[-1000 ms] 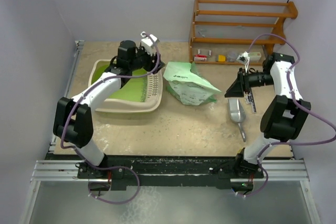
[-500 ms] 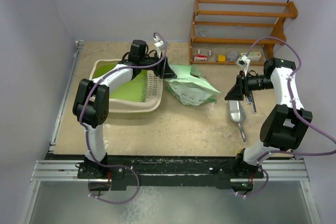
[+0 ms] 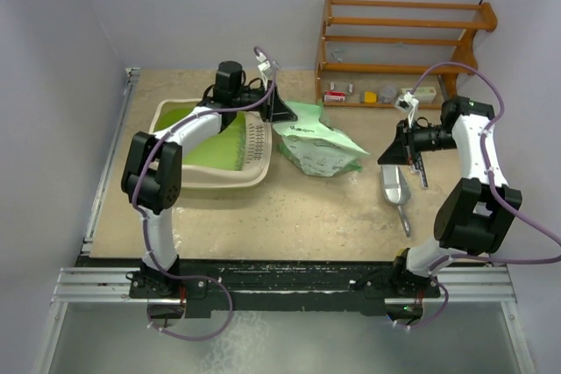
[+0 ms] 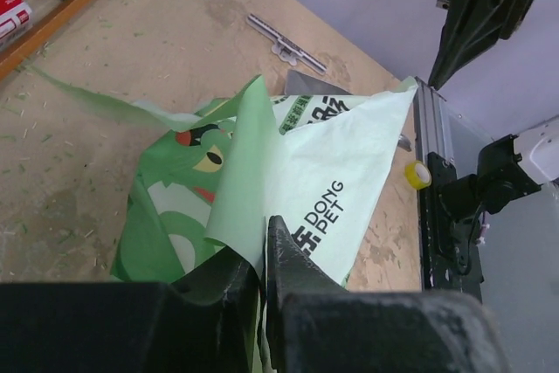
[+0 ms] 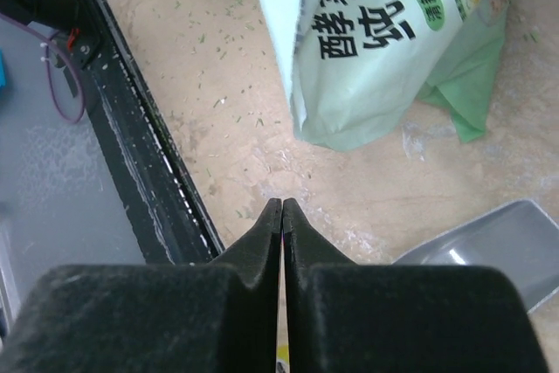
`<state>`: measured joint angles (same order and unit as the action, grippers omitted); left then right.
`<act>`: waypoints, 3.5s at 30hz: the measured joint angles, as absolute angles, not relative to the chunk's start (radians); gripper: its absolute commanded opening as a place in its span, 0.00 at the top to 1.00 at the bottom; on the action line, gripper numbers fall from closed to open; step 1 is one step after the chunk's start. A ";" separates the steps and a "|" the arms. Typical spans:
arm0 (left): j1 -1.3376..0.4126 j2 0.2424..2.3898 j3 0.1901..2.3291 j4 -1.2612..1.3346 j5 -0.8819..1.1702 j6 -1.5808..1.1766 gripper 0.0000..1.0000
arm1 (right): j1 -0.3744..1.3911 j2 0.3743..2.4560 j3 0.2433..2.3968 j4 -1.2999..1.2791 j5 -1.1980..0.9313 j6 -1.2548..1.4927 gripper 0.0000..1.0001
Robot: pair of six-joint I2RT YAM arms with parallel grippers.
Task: Fill the litter box with clean litter
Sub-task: Open the cat litter bag at the center of the board.
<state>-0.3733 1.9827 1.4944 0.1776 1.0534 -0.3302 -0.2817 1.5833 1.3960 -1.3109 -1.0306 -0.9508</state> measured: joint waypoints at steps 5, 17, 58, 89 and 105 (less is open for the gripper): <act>-0.373 1.922 1.462 0.200 1.062 -0.329 0.97 | -0.282 1.534 1.368 -1.213 -0.943 -0.838 1.00; -0.390 1.563 1.113 0.476 0.977 -0.268 0.97 | -0.282 1.422 1.351 -1.069 -0.820 -0.656 1.00; -0.465 1.445 1.144 0.026 0.879 0.103 0.97 | -0.023 1.652 1.581 -1.031 -0.809 -0.492 0.61; -0.440 1.398 1.147 -0.032 0.838 0.141 0.97 | 0.052 1.539 1.554 -1.046 -0.796 -0.528 0.63; -0.440 1.398 1.147 -0.021 0.853 0.134 0.97 | 0.055 1.586 1.521 -0.962 -0.723 -0.501 0.64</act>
